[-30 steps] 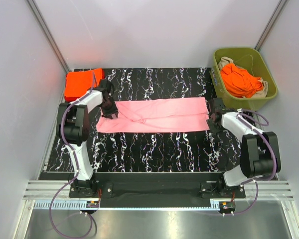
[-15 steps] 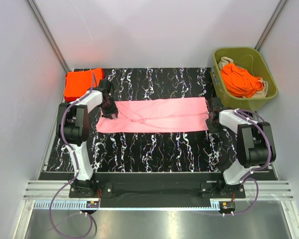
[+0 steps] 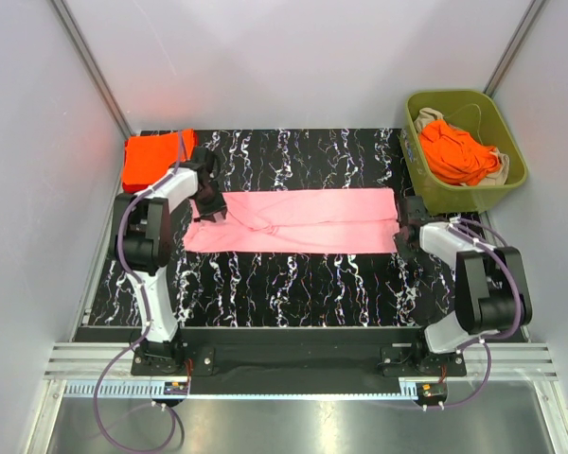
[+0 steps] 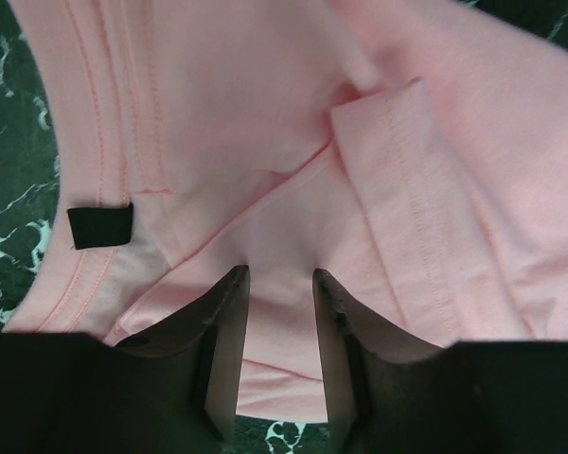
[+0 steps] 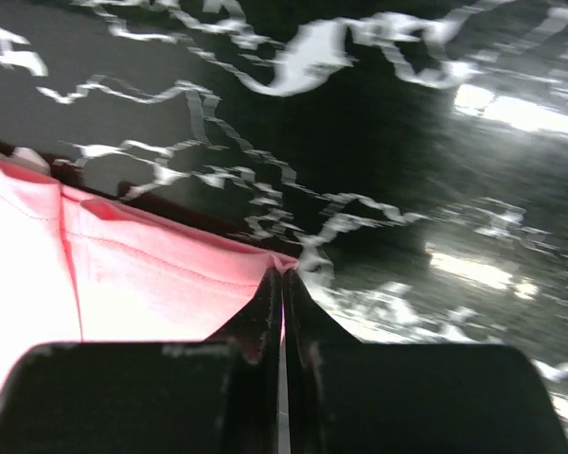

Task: Fold and stack the t-shirts
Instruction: Fold the tshirt

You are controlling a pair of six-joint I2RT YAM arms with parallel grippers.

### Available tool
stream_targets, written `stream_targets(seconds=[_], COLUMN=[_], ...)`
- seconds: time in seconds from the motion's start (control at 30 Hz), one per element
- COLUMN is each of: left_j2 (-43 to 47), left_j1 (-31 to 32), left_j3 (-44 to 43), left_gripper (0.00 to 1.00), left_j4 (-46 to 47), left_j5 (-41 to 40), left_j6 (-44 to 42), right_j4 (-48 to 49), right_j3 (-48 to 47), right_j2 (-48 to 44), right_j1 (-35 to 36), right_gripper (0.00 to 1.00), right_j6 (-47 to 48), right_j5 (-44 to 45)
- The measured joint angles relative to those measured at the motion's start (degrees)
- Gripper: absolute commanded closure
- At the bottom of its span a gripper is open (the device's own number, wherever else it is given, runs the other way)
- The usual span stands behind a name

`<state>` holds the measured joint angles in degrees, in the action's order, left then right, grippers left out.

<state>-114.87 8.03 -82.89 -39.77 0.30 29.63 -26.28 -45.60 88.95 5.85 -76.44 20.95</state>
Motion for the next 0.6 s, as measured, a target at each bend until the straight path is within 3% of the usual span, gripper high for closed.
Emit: stream_targets(seconds=[0.3, 0.33, 0.6], left_j2=[-5.05, -5.25, -9.16], left_j1=[4.31, 4.39, 4.28], left_j3=[-6.64, -6.93, -12.81], left_gripper=[0.61, 0.61, 0.58], left_j4=[0.42, 0.35, -0.59], left_j5=[-0.02, 0.00, 1.22], left_j6=[-0.02, -0.02, 0.07], right_j4=[-4.48, -5.29, -13.49], right_j3=[10.10, 11.45, 12.04], right_j2=[-12.35, -14.34, -22.03], right_j1=[0.11, 0.15, 0.15], right_gripper=[0.98, 0.90, 0.63], right_j6=[-6.21, -7.13, -4.31], right_j5=[-0.07, -0.09, -0.13])
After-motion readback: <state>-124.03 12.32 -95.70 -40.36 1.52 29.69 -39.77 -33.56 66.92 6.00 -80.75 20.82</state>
